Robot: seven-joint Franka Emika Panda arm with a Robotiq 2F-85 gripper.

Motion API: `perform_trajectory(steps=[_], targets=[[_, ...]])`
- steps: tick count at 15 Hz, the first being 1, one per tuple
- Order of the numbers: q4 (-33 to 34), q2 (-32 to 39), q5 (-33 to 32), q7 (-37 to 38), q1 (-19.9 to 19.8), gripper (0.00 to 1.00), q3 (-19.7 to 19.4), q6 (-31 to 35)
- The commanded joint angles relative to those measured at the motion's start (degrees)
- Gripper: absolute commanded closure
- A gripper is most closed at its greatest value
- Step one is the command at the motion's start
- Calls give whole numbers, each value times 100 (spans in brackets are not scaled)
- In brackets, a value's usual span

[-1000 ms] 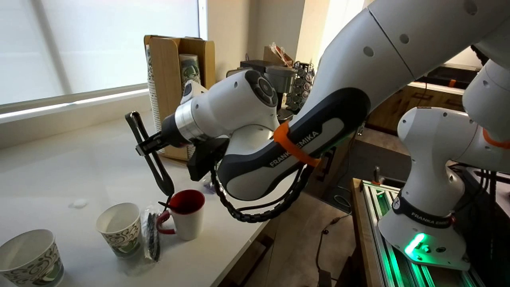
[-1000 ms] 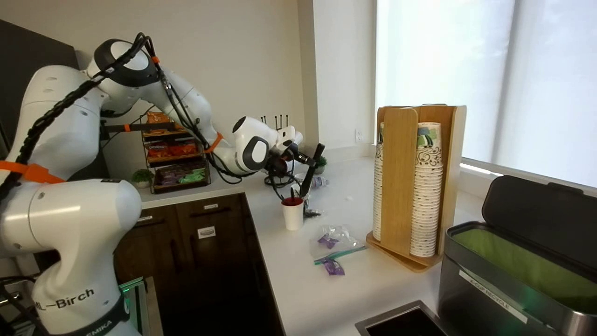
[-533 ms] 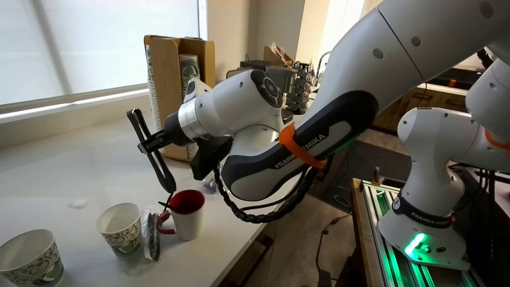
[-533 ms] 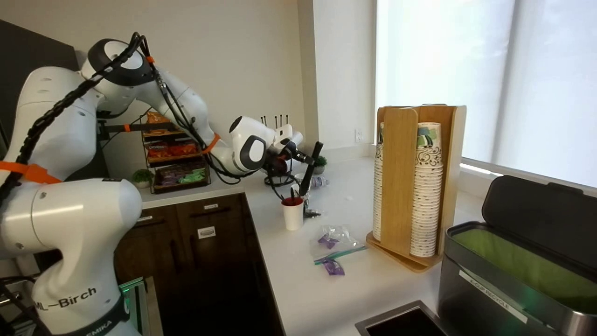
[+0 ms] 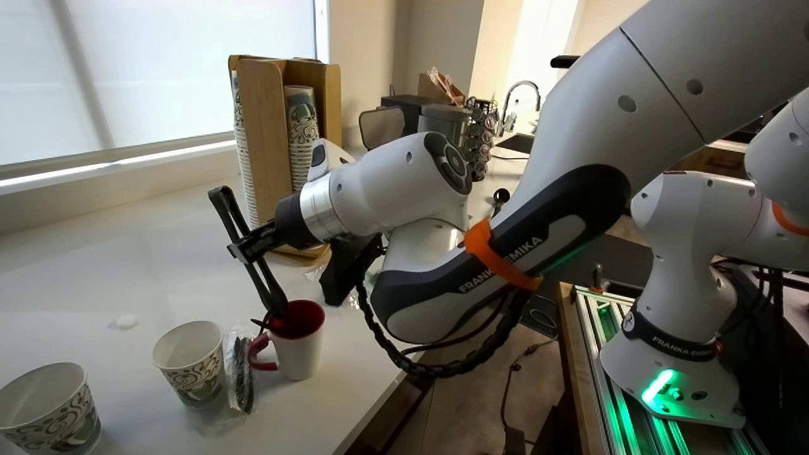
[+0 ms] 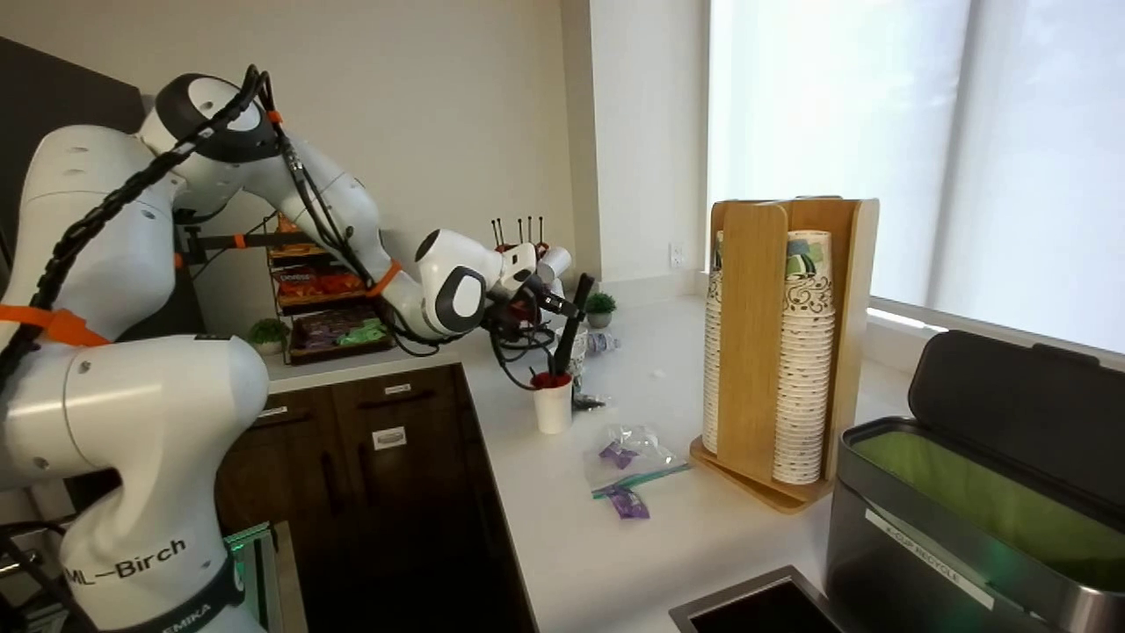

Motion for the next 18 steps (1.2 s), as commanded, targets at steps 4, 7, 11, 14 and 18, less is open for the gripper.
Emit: perform_trajectory(steps=[4,7,11,14,18], targets=[[-432,66,244,-26,409,92,-256,264],[-527,76,336,-179,438,92,-253,235],[-380,98,306,-402,261,92,12,119],[-410,196,347,-456,353,92,-26,19],[-253,356,578,-811,160,92,193,-237]])
